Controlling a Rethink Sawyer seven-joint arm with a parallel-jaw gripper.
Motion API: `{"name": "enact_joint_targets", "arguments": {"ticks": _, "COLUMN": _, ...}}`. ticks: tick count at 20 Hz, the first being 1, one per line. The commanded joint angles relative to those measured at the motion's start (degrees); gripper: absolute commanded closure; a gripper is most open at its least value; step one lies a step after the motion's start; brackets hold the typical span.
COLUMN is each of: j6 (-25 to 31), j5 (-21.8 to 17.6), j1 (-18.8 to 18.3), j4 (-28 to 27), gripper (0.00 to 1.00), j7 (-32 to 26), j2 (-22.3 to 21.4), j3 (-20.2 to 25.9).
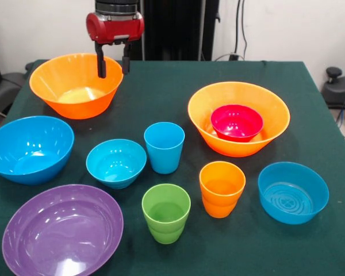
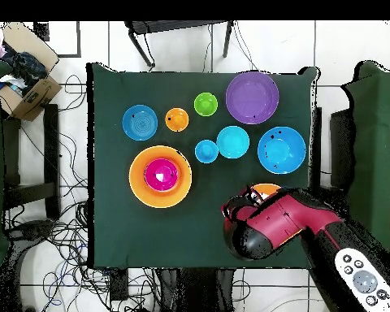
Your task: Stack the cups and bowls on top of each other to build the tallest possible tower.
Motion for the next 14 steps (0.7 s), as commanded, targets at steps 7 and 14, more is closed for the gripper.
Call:
{"name": "enact_joint_targets", "arguments": {"ticks": 7, "j6": -0.55, "j5": -1.57, "j1": 3.4, "j4": 1.07, "gripper": 0.0, "j7": 0.97, "j2": 2.23, "j3": -7.3}}
{"name": "enact_joint_targets", "arguments": {"ticks": 14, "j6": -1.57, "j5": -1.0, "j1": 3.95, "j4": 1.7, "gripper": 0.0, "j7": 1.94, "j2": 2.32, "j3": -8.91}}
